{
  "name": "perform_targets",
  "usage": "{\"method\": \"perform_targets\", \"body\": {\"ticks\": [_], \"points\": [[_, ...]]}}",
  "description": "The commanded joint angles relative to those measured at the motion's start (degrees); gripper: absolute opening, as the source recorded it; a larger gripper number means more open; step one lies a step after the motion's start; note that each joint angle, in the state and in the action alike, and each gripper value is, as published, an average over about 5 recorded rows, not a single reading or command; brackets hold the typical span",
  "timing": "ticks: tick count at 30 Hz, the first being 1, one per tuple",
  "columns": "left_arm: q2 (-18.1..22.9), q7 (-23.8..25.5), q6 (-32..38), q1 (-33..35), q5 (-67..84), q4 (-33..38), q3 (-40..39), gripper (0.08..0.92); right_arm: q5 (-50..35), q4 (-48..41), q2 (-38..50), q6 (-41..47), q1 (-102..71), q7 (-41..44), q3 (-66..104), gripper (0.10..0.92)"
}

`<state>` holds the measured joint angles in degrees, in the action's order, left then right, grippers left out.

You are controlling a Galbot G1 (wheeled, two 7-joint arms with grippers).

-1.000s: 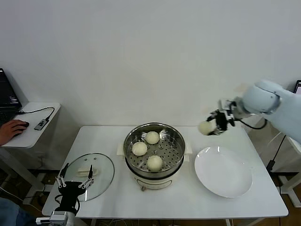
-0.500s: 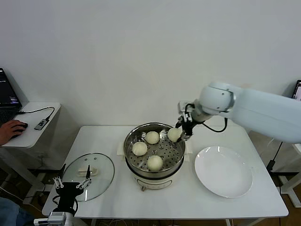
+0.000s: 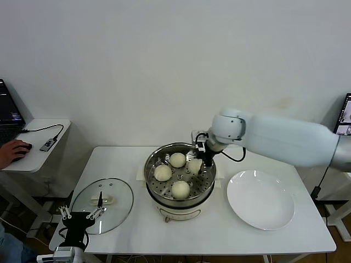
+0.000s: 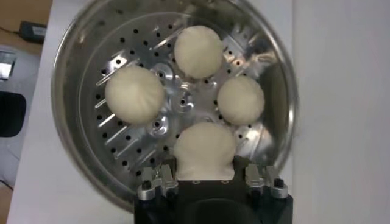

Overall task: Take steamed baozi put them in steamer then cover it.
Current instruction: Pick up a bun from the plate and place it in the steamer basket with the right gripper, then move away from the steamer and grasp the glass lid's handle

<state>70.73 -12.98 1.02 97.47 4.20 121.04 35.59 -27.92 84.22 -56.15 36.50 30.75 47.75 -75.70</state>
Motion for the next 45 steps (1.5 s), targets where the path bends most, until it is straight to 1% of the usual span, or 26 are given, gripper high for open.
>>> {"method": "perform_targets", "body": {"ticks": [1,7,9,13,17,20,22,25,27,29,31,34,37,39,42,45], "points": [[0.04,-0.02,-0.01,-0.09,0.01,-0.19,0.02,0.823,1.88,-2.49,-2.31,0.46,-3.79,-0.6,0.02,0.577],[0.11,-0.01,-0.03,-0.19,0.01,-0.23,-0.02,0.823,3.16,-2.71,-2.09,0.02,-4.79,-0.4,0.78,0.579],[0.07,0.05,-0.03,-0.19,0.0,-0.25,-0.01,0.823,3.52,-2.57,-1.76,-0.09,-5.0,-0.33,1.33,0.592],[0.0,0.1,-0.09,-0.32,0.1,-0.25,0.08,0.823,3.57,-1.34,-0.33,-0.06,-4.59,0.04,2.96,0.679],[-0.13,0.13,-0.24,-0.63,0.2,-0.29,0.01,0.823,2.28,2.99,3.29,0.28,-1.95,0.3,4.51,0.786],[-0.19,0.16,-0.34,-0.92,0.24,-0.38,-0.09,0.823,1.59,7.6,7.45,0.12,-0.39,0.0,6.71,0.817],[-0.3,0.19,-0.37,-1.08,0.31,-0.51,-0.14,0.823,1.52,10.44,10.99,-0.36,-1.14,-1.37,9.32,0.821],[-0.56,0.23,-0.29,-1.25,0.41,-0.92,-0.13,0.823,0.24,14.55,17.38,-1.41,-5.42,-9.86,13.99,0.823],[-0.7,0.35,-0.06,-1.29,0.41,-1.33,-0.13,0.823,-2.16,17.37,22.17,-3.61,-10.49,-18.85,17.85,0.823],[-0.82,0.57,0.34,-1.24,0.29,-1.74,-0.24,0.823,-4.73,20.07,26.58,-7.98,-17.38,-26.62,23.18,0.823],[-0.9,0.77,0.66,-1.16,0.06,-1.98,-0.41,0.823,-5.81,22.47,30.3,-13.38,-27.47,-32.15,30.57,0.823],[-0.77,1.04,0.79,-1.29,-0.43,-2.15,-0.66,0.823,-4.11,24.85,32.79,-21.15,-47.88,-36.85,48.19,0.823],[-0.46,1.48,1.11,-1.47,-0.79,-2.22,-1.06,0.823,-0.01,25.68,31.31,-27.78,-68.59,-39.54,68.64,0.823],[-0.34,1.85,1.54,-1.43,-0.89,-2.27,-1.51,0.823,3.44,25.4,27.74,-31.98,-79.7,-40.49,79.88,0.823],[-0.16,2.08,2.1,-1.28,-1.47,-2.46,-2.15,0.823,9.0,24.77,18.99,-38.6,-92.23,-40.71,93.02,0.823],[0.08,2.08,3.16,-1.25,-2.02,-3.05,-2.61,0.823,13.87,24.77,8.88,-43.56,-100.01,-39.37,102.57,0.823]]}}
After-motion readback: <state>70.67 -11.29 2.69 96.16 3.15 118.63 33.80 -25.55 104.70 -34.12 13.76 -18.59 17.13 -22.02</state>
